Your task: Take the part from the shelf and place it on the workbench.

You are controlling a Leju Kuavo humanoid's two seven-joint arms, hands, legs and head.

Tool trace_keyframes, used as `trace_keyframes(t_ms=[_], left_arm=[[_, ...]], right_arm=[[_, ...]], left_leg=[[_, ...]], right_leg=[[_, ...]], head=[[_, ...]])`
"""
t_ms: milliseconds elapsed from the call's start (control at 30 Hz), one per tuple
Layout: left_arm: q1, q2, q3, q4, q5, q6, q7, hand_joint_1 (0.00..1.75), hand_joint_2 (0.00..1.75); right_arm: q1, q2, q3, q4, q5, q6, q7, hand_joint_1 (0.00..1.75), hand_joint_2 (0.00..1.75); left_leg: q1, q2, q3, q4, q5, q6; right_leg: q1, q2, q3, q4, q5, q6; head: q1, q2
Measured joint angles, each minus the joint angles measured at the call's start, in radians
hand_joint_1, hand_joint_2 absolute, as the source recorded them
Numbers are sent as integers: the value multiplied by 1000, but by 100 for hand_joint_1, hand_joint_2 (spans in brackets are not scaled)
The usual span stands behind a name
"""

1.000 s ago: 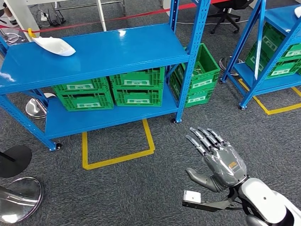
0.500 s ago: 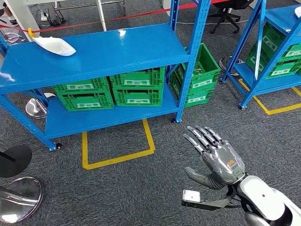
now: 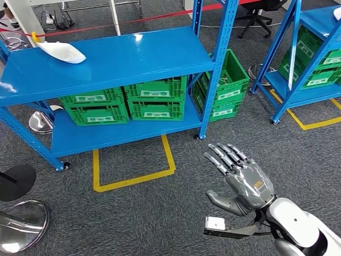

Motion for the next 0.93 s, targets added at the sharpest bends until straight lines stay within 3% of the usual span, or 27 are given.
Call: trace_keyframes(t_ms=[200,333,533,600,733,800,933], left_arm=[[-3,-1,24,0,-20,-40,8,0,0],[-4,-1,48,0,-30,-48,9,0,0],[-10,-2,60,0,-36,-49,9,0,0],[-9,-2,66,0,-28,-43,11,0,0],[3,-2,71,-2,26,-27,43,0,0],[11,-2,69,-8,58,-21,62,0,0],[15,-2,69,-12,62,-19,65,0,0]], right_arm=[[90,-19,-3,86,-182,166,157,0,0],[179,-20,3,196,-251,103,207,0,0],[213,-22,17,259,-317,86,287,0,0],[238,-22,19,291,-358,41,364,0,0],[314,-9,17,381,-472,-156,498,0,0],[356,6,8,419,-554,-224,533,0,0],[416,36,-7,482,-732,-264,544,0,0]], left_leg=[[0,0,0,0,-1,1],[-1,0,-1,0,-2,1],[0,1,0,0,-3,1],[0,1,1,0,-4,1],[-1,0,1,0,-4,2],[-1,1,1,0,-5,3],[-1,1,1,0,-7,2]], right_leg=[[0,-2,-3,0,-2,0],[0,-1,5,0,-1,1],[0,0,-5,0,-4,1],[0,-1,-5,0,-5,1],[0,0,-4,0,-5,1],[-1,0,-4,0,-5,1],[-1,0,-4,0,-7,1]], head=[[0,0],[0,0],[0,0],[0,0],[0,0],[0,0],[0,0]])
